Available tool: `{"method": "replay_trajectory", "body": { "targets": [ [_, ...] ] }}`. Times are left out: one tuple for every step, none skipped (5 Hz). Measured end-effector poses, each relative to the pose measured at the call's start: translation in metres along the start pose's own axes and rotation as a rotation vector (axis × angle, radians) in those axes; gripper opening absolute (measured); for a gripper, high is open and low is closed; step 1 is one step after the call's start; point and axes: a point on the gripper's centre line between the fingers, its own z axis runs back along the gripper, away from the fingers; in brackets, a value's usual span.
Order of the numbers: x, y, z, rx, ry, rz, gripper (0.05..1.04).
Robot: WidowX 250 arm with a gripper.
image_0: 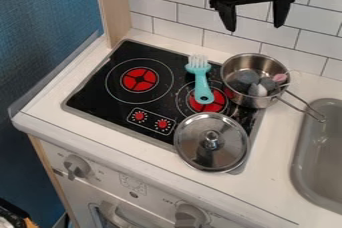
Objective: Take the thing out of the pot and put it on the left burner
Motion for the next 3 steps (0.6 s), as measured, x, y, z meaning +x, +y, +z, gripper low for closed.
{"method": "replay_trajectory", "body": {
  "targets": [
    [-0.007,0.003,-0.014,0.018,0.039,0.001,1.001],
    [-0.022,0.008,-0.024,0.033,0.115,-0.014,1.000],
    [-0.033,0.008,-0.039,0.007,0.198,-0.038,1.001]
  ]
}}
